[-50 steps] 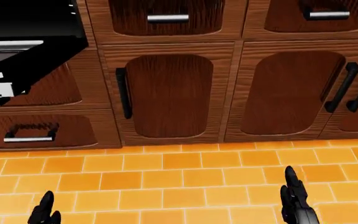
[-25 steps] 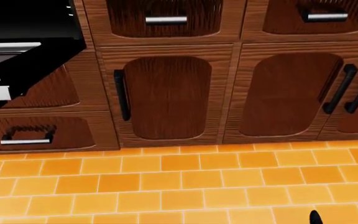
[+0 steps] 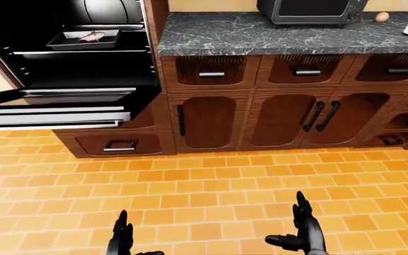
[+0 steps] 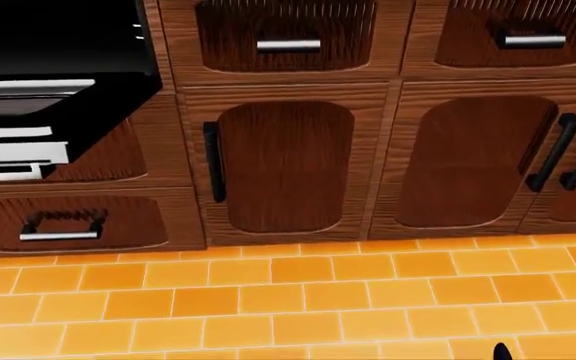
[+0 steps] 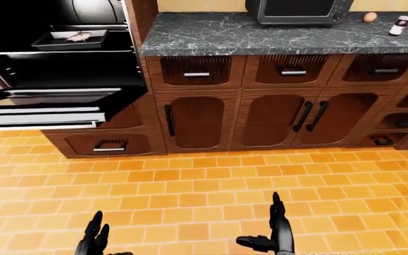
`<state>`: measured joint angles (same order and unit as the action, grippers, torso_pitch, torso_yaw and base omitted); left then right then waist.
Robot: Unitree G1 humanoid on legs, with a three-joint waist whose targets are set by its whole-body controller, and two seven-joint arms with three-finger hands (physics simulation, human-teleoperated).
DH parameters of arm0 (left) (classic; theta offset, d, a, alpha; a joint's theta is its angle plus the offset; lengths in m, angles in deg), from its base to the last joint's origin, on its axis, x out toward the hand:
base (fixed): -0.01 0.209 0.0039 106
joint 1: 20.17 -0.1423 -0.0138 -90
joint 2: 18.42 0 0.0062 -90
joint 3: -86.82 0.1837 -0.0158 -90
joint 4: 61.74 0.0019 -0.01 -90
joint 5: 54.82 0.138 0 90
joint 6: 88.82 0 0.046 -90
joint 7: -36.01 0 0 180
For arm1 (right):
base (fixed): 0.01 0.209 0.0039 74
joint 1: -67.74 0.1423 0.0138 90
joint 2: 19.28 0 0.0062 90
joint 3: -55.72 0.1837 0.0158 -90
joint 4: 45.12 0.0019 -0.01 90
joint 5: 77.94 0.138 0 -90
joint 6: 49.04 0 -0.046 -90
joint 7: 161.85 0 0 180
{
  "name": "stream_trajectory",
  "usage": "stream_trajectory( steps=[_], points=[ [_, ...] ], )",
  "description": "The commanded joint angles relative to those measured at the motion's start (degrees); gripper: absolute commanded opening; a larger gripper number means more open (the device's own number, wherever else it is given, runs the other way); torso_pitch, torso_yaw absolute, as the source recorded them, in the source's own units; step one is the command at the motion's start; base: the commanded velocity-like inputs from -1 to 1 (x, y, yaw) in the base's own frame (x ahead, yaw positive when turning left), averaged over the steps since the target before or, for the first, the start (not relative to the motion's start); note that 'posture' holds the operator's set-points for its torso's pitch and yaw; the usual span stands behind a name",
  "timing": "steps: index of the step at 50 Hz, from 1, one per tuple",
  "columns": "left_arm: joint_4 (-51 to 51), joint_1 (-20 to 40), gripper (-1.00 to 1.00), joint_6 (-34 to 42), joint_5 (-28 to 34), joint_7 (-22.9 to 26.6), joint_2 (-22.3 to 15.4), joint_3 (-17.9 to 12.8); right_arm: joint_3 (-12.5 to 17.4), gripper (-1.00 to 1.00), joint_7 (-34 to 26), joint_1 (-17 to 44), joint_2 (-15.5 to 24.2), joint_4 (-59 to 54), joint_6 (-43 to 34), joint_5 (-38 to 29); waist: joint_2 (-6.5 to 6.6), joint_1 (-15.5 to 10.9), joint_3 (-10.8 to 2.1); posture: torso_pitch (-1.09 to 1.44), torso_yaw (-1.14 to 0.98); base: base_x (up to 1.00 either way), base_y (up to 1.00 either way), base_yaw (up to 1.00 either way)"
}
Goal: Close the oven door.
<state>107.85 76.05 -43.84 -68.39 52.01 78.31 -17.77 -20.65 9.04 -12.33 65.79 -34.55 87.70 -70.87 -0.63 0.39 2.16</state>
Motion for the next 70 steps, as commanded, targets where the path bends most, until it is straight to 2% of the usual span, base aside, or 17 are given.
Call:
stream_trajectory(
  steps=[1,7,8,12,18,22,23,25,33,38,39,43,48,52,64,68,70],
  points=[
    [-1.05,0.65,1.00,-1.42,-0.03,0.22,-0.30,-0.08,0.18,1.00,0.17,0.81,0.70,1.23,1.62,0.21,0.05,0.03,-0.69,0.00,0.00,0.00,0.23,0.00],
    [-1.06,0.63,1.00,-1.33,0.15,0.20,-0.21,0.06,0.19,1.00,0.20,0.82,0.67,1.24,1.64,0.13,-4.77,0.17,-1.04,0.00,0.00,0.00,0.23,0.00],
    [-1.05,0.64,1.00,-1.29,0.13,0.24,-0.23,0.03,0.18,1.00,0.19,0.84,0.69,1.24,1.61,0.12,-2.34,0.67,-1.03,0.00,0.00,0.00,0.23,0.00],
    [-1.06,0.69,1.00,-1.23,0.24,0.22,-0.17,0.09,0.20,1.00,0.17,0.83,0.66,1.28,1.47,0.18,-3.12,0.51,-1.54,0.00,0.00,0.00,0.23,0.00],
    [-1.05,0.60,1.00,-1.35,0.31,0.23,-0.22,0.09,0.16,1.00,0.18,0.68,0.65,1.24,1.61,0.21,0.80,0.31,-0.86,0.00,0.00,0.00,0.23,0.00],
    [-1.06,0.55,1.00,-1.36,0.38,0.19,-0.15,0.15,0.18,1.00,0.21,0.68,0.72,1.23,1.55,0.19,7.47,-0.11,-2.14,0.00,0.00,0.00,0.23,0.00],
    [-1.07,0.55,1.00,-1.35,0.40,0.19,-0.13,0.16,0.19,1.00,0.19,0.72,0.69,1.24,1.49,0.22,3.75,-0.43,-1.22,0.00,0.00,0.00,0.24,0.00],
    [-1.04,0.52,1.00,-1.31,0.38,0.19,-0.13,0.13,0.18,1.00,0.22,0.71,0.65,1.23,1.48,0.18,4.17,-0.64,-1.13,0.00,0.00,0.00,0.23,0.00],
    [-1.02,0.52,1.00,-1.19,0.42,0.29,-0.24,0.09,0.17,1.00,0.19,0.68,0.59,1.23,1.31,0.16,-0.13,-0.22,-0.74,0.00,0.00,0.00,0.23,0.00],
    [-1.03,0.58,1.00,-1.11,0.39,0.34,-0.32,-0.01,0.16,1.00,0.05,0.69,0.60,1.23,1.24,0.20,-5.58,0.09,-1.58,0.00,0.00,0.00,0.23,0.00],
    [-1.03,0.57,1.00,-1.12,0.42,0.33,-0.30,0.02,0.16,1.00,0.04,0.67,0.57,1.23,1.23,0.20,-2.52,0.54,-0.99,0.00,0.00,0.00,0.23,0.00],
    [-0.97,0.49,1.00,-0.99,0.42,0.42,-0.27,-0.03,0.13,1.00,0.00,0.55,0.49,1.21,1.24,0.16,-2.88,0.58,-1.59,0.00,0.00,0.00,0.23,0.00],
    [-1.03,0.42,1.00,-0.97,0.53,0.23,-0.15,0.04,0.15,1.00,-0.13,0.60,0.49,1.22,1.06,0.19,0.09,0.34,-0.69,0.00,0.00,0.00,0.23,0.00],
    [-1.07,0.54,1.00,-0.79,0.17,0.46,-0.31,-0.16,0.15,1.00,-0.22,0.64,0.46,1.25,0.98,0.26,6.31,0.13,-1.72,0.00,0.00,0.00,0.23,0.00],
    [-0.71,-0.66,1.00,0.57,0.80,0.34,-0.25,-0.48,0.10,1.00,0.24,0.07,0.54,1.08,-0.30,-0.51,-0.48,-0.09,-0.69,0.00,0.00,0.00,0.23,0.00],
    [-0.68,-0.89,1.00,0.45,0.77,0.17,-0.33,-0.67,0.14,1.00,0.35,-0.19,0.58,1.03,-0.27,-0.64,-4.63,0.10,-1.15,0.00,0.00,0.00,0.23,0.00],
    [-0.72,-0.84,1.00,0.42,0.78,0.10,-0.32,-0.67,0.19,1.00,0.26,-0.12,0.58,1.06,-0.34,-0.59,-2.87,0.61,-1.00,0.00,0.00,0.00,0.23,0.00]
  ],
)
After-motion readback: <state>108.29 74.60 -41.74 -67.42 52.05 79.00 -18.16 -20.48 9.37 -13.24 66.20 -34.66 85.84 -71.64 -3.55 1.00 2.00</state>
